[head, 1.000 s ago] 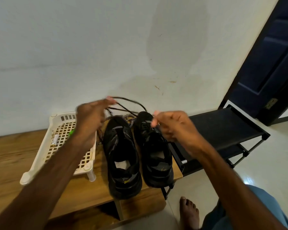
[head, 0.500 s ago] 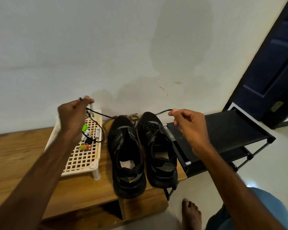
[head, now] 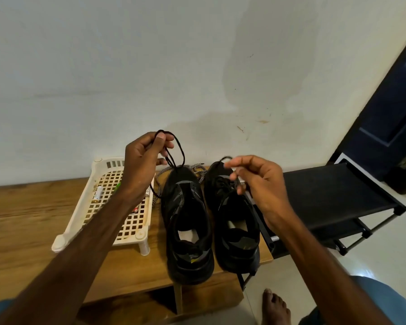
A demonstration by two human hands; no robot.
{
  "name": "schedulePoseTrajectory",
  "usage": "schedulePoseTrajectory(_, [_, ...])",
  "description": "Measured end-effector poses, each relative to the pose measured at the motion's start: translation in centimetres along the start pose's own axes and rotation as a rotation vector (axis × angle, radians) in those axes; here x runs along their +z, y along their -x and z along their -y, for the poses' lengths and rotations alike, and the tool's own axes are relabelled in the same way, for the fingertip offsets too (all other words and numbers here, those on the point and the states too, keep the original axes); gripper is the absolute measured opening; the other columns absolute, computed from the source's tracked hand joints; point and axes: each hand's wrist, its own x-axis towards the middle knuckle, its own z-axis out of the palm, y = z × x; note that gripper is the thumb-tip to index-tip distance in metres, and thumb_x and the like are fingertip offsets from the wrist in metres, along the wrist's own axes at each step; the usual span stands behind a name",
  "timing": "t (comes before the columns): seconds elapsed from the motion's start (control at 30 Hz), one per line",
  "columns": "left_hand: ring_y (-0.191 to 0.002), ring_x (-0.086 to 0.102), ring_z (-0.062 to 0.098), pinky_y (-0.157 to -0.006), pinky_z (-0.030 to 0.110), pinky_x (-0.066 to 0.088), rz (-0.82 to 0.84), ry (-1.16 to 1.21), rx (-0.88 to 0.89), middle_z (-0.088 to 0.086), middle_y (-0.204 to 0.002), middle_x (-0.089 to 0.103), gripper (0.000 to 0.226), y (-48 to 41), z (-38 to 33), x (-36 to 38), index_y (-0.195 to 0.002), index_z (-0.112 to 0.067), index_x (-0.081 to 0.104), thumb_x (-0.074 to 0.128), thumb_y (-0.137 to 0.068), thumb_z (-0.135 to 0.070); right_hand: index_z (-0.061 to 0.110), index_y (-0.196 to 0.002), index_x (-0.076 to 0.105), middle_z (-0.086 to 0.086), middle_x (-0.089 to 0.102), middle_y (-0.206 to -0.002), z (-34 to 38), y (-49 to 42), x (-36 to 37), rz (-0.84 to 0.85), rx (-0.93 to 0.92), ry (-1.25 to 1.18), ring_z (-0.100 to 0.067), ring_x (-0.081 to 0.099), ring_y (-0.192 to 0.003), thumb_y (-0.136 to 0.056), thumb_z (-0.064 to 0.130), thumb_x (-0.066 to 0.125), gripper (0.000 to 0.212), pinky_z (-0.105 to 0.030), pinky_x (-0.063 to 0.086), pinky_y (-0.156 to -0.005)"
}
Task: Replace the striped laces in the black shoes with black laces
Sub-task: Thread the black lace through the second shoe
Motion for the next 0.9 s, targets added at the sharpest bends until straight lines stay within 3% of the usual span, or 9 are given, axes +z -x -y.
schedulePoseTrajectory(0.1, [-0.098, 0.065, 0.012, -0.079, 0.03, 0.053, 0.025, -0.014, 0.137, 0.002, -0.107, 0.075, 0.027, -0.2, -0.1, 0.0, -0.116, -0.013, 0.072, 0.049, -0.108, -0.025, 0.012, -0.114, 0.076, 0.002, 0.077, -0.109, 0.5, -1.0, 0.0, -0.095, -0.21, 0.001, -0.019, 0.071, -0.088, -0.102, -0.004, 0.053, 0.03, -0.028, 0.057, -0.062])
schedulePoseTrajectory(0.2, [-0.107, 0.067, 0.01, -0.086, 0.026, 0.053, 0.02, -0.132, 0.19, -0.007, -0.111, 0.075, 0.026, -0.7, 0.0, 0.0, -0.115, -0.023, 0.073, 0.05, -0.107, -0.03, 0.014, -0.119, 0.074, 0.009, 0.076, -0.113, -0.1, -1.6, 0.1, -0.071, -0.206, 0.122, -0.017, 0.074, -0.098, -0.102, -0.003, 0.053, 0.032, -0.027, 0.06, -0.068])
schedulePoseTrajectory(0.3, [-0.108, 0.065, 0.004, -0.099, 0.033, 0.05, 0.077, -0.358, -0.011, -0.014, -0.114, 0.073, 0.02, -0.7, 1.2, -0.4, -0.115, -0.034, 0.072, 0.057, -0.103, -0.027, 0.012, -0.123, 0.071, 0.001, 0.077, -0.104, -1.6, -1.0, 0.8, 0.065, 0.018, 0.303, -0.015, 0.077, -0.091, -0.1, -0.001, 0.059, 0.029, -0.029, 0.062, -0.066])
schedulePoseTrajectory(0.37, [-0.113, 0.066, 0.012, -0.104, 0.035, 0.049, 0.218, -0.54, -0.192, -0.003, -0.12, 0.072, 0.026, -0.3, 2.0, -0.6, -0.124, -0.028, 0.07, 0.064, -0.099, -0.023, 0.013, -0.127, 0.068, -0.003, 0.077, -0.094, -2.4, -0.6, 1.5, 0.11, 0.115, 0.405, -0.011, 0.077, -0.082, -0.099, 0.003, 0.064, 0.03, -0.028, 0.063, -0.064])
schedulePoseTrajectory(0.47, [-0.117, 0.066, 0.024, -0.096, 0.028, 0.045, 0.364, -0.839, -0.286, 0.008, -0.133, 0.067, 0.047, 0.3, 1.9, -0.3, -0.14, -0.018, 0.06, 0.07, -0.095, -0.029, 0.013, -0.116, 0.07, -0.005, 0.075, -0.082, -2.5, -0.5, 2.3, 0.085, 0.123, 0.467, -0.011, 0.075, -0.065, -0.099, 0.011, 0.067, 0.017, -0.021, 0.057, -0.051])
schedulePoseTrajectory(0.6, [-0.114, 0.063, 0.03, -0.095, 0.039, 0.05, 0.344, -1.173, -0.242, 0.01, -0.127, 0.067, 0.044, 0.9, 0.7, 0.5, -0.133, -0.014, 0.063, 0.065, -0.096, -0.04, 0.015, -0.09, 0.07, -0.001, 0.074, -0.068, -2.2, -0.9, 2.6, 0.025, 0.083, 0.584, -0.008, 0.066, -0.046, -0.093, 0.023, 0.076, 0.011, -0.014, 0.047, -0.045])
schedulePoseTrajectory(0.77, [-0.113, 0.06, 0.034, -0.095, 0.048, 0.049, 0.263, -1.323, -0.099, 0.013, -0.118, 0.067, 0.036, 1.8, -0.8, 1.7, -0.12, -0.012, 0.061, 0.061, -0.097, -0.041, 0.008, -0.1, 0.075, -0.003, 0.076, -0.081, -1.9, -0.9, 3.1, 0.119, 0.125, 0.479, -0.008, 0.073, -0.064, -0.1, 0.007, 0.065, 0.011, -0.016, 0.054, -0.053])
schedulePoseTrajectory(0.83, [-0.129, 0.05, 0.036, -0.104, 0.051, 0.044, 0.224, -1.316, -0.013, 0.017, -0.137, 0.057, 0.052, 2.1, -0.6, 2.5, -0.138, -0.008, 0.048, 0.062, -0.097, -0.037, 0.006, -0.114, 0.074, -0.005, 0.077, -0.091, -1.7, -0.9, 3.4, 0.146, 0.132, 0.411, -0.012, 0.076, -0.078, -0.102, 0.0, 0.056, 0.021, -0.022, 0.061, -0.063])
schedulePoseTrajectory(0.9, [-0.146, 0.03, 0.037, -0.115, 0.052, 0.033, 0.182, -1.323, 0.023, 0.02, -0.16, 0.03, 0.081, 2.3, -0.3, 3.2, -0.156, -0.001, 0.017, 0.061, -0.098, -0.035, 0.006, -0.12, 0.072, -0.006, 0.077, -0.097, -1.4, -1.0, 3.7, 0.151, 0.12, 0.39, -0.014, 0.077, -0.086, -0.103, -0.001, 0.054, 0.026, -0.029, 0.064, -0.073])
